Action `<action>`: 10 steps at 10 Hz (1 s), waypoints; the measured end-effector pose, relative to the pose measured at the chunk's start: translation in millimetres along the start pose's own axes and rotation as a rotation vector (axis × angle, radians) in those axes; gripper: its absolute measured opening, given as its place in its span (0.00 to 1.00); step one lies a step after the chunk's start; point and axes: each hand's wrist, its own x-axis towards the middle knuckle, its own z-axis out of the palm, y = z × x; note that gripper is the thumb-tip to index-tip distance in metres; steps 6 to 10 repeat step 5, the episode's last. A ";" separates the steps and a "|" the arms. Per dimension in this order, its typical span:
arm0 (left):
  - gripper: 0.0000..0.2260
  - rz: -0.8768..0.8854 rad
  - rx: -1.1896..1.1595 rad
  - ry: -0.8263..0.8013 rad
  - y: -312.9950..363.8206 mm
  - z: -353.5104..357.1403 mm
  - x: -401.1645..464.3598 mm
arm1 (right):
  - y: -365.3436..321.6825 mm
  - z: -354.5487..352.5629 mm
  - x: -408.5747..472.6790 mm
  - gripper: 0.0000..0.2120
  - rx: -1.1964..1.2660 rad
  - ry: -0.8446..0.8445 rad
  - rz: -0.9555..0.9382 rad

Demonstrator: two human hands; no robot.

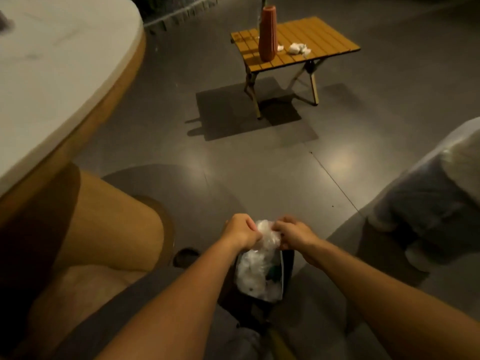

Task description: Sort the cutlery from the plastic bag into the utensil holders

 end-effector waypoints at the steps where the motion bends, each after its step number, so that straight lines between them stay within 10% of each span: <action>1: 0.08 -0.001 0.106 -0.013 -23.6 19.8 11.4 | 27.5 5.7 20.8 0.12 -0.319 0.037 -0.088; 5: 0.17 0.089 0.948 -0.560 -62.3 49.3 16.6 | 61.8 35.7 57.3 0.23 -1.556 -0.237 -0.346; 10: 0.17 0.089 0.948 -0.560 -62.3 49.3 16.6 | 61.8 35.7 57.3 0.23 -1.556 -0.237 -0.346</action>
